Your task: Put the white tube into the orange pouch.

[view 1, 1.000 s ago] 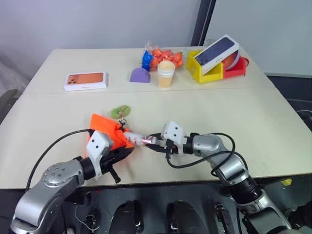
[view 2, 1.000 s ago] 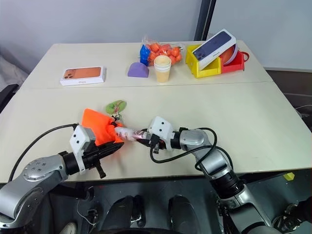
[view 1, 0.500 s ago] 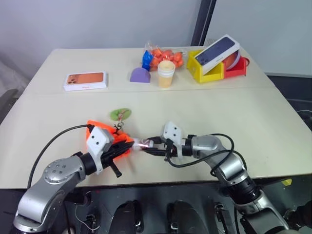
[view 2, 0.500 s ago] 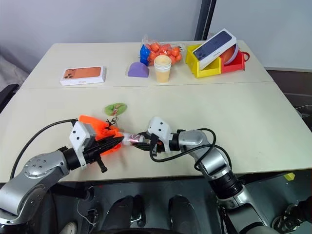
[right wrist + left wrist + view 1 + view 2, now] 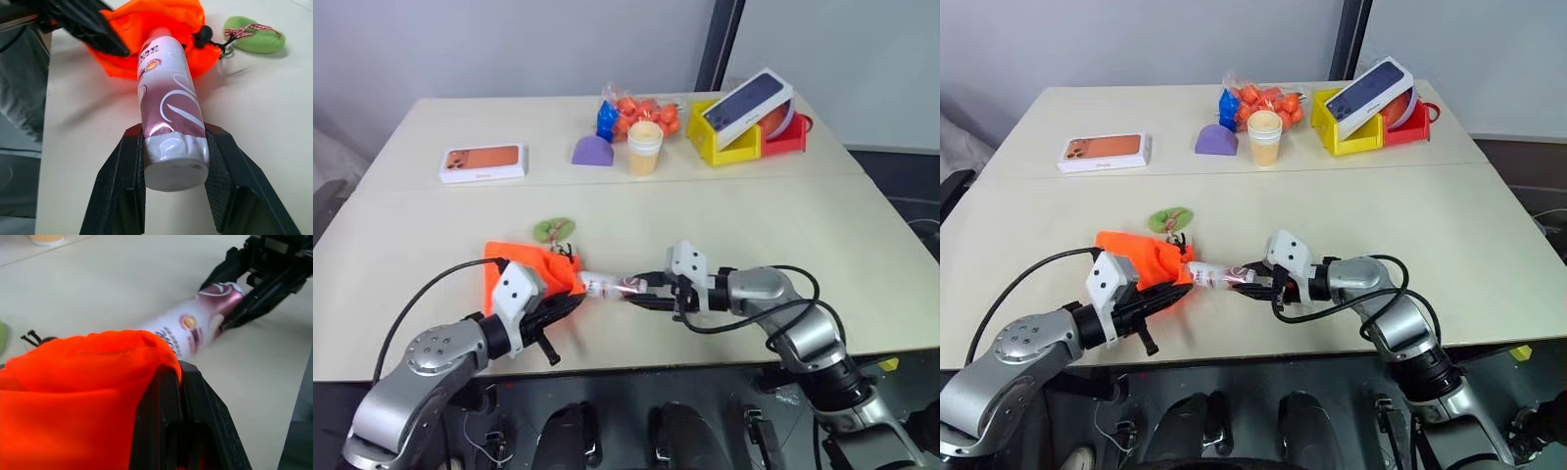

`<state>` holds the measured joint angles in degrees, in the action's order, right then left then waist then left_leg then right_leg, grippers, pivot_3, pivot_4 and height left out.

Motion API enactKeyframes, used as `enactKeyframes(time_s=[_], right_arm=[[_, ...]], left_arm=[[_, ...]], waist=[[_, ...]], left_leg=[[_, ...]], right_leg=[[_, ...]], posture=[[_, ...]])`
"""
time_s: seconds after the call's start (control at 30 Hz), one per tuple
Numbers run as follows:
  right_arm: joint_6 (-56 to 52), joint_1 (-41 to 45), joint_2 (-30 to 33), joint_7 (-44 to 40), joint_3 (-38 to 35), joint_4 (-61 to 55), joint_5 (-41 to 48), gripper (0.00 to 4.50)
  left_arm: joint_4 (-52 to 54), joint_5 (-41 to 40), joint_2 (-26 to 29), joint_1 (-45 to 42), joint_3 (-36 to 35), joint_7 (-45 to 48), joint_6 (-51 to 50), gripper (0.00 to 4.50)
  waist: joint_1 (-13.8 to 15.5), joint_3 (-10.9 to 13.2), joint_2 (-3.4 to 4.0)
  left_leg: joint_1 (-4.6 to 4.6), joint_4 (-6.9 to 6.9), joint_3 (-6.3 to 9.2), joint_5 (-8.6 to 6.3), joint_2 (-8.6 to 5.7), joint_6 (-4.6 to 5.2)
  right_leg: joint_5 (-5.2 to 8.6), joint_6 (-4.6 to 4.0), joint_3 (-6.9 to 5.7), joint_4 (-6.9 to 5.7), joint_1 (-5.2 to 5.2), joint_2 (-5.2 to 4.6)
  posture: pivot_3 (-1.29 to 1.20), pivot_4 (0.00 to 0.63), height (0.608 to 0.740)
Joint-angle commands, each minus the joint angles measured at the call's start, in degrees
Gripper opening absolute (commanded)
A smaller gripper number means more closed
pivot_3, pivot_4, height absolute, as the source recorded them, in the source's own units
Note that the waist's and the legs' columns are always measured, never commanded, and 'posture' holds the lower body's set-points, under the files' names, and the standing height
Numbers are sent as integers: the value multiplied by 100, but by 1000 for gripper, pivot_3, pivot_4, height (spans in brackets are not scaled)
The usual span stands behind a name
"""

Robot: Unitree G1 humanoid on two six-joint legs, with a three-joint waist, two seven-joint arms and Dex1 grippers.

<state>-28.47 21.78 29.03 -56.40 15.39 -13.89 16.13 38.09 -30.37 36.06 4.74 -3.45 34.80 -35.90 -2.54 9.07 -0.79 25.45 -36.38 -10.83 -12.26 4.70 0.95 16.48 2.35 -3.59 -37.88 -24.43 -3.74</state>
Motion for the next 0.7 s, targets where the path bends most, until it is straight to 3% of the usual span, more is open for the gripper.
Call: enactKeyframes(time_s=[0.03,0.37,0.7], right_arm=[[24,-41,152,-130,-127,-388,195,1044],[-244,-232,523,-412,-185,-895,662,1044],[-55,285,-171,-64,425,-437,171,1044]], left_arm=[[67,37,-5,-4,-19,-6,104,0],[67,49,-50,-14,-20,-28,103,0],[184,-220,-11,-84,50,94,-79,0]], waist=[[4,0,0],[6,1,-2],[10,1,-2]], left_leg=[[0,0,0,0,0,0],[-1,0,1,0,-2,1],[0,0,0,1,-2,0]], right_leg=[[0,0,0,0,0,0],[0,0,-1,2,2,0],[0,0,-1,2,2,2]], posture=[[0,150,740],[0,150,740],[0,150,740]])
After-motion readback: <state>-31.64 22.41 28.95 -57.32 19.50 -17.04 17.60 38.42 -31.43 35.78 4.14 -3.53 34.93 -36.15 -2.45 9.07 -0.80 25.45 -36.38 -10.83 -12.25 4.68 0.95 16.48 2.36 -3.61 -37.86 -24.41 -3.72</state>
